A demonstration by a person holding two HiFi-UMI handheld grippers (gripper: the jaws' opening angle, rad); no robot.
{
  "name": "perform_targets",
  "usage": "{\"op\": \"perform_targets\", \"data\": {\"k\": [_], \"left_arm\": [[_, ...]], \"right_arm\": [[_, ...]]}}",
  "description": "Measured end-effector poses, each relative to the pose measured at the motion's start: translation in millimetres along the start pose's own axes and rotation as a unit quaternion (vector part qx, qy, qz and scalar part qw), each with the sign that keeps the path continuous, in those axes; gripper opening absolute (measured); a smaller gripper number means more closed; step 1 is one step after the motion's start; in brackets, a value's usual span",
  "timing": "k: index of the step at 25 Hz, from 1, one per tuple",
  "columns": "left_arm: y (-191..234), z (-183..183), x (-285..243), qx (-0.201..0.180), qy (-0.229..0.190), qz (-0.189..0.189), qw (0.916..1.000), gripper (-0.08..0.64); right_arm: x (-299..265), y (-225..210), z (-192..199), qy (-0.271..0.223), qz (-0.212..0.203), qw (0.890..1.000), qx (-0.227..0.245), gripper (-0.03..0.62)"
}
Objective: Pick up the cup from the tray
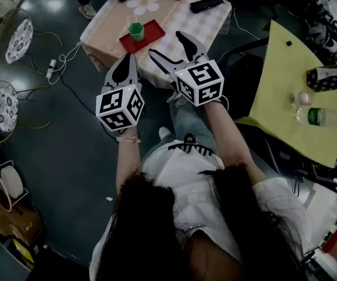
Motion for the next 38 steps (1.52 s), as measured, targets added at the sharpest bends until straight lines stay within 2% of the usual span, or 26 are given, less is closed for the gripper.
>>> {"op": "perform_targets", "data": {"k": [3,9,15,20,29,38], "left_arm": [[20.3,-2.3,-22.7,0.004,0.005,-0.021,0.9998,0.009],[64.3,-5.2,-66.0,0.022,0.011,-0.055,0.9982,0.009],[98.9,4.0,-104.0,0.041,0.026,-0.094,0.9944,0.009],[118.9,14.4,-128.7,0.051,0.038,-0.117,0.991,0.009],[146.9,35.1,-154.6,0.071,0.064,-0.145,0.9849,0.009],[160.1,45.7,-154.5,0.085,0.078,-0.167,0.9792,0.009]], "right_arm": [[-34.5,-7.7,1.3,0.01,-0.019,1.0,0.01,0.364],[-110.8,-18.5,27.2,0.069,-0.052,0.996,0.026,0.387],[-173.4,-25.8,75.7,0.145,-0.079,0.986,0.037,0.39],[-210.9,-24.5,112.8,0.189,-0.099,0.976,0.043,0.39],[-254.2,-20.4,160.9,0.24,-0.14,0.956,0.098,0.39],[-268.4,-11.0,177.5,0.259,-0.16,0.942,0.144,0.387]]}}
Point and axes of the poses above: the fingertips, and each gripper's own axes: x backward along the fingers, y to its left, z out of its underside, the point moved 1 cm from there along x, backward along the fingers, and after that the axes turned 7 degrees about z, right-handed, at the moved point
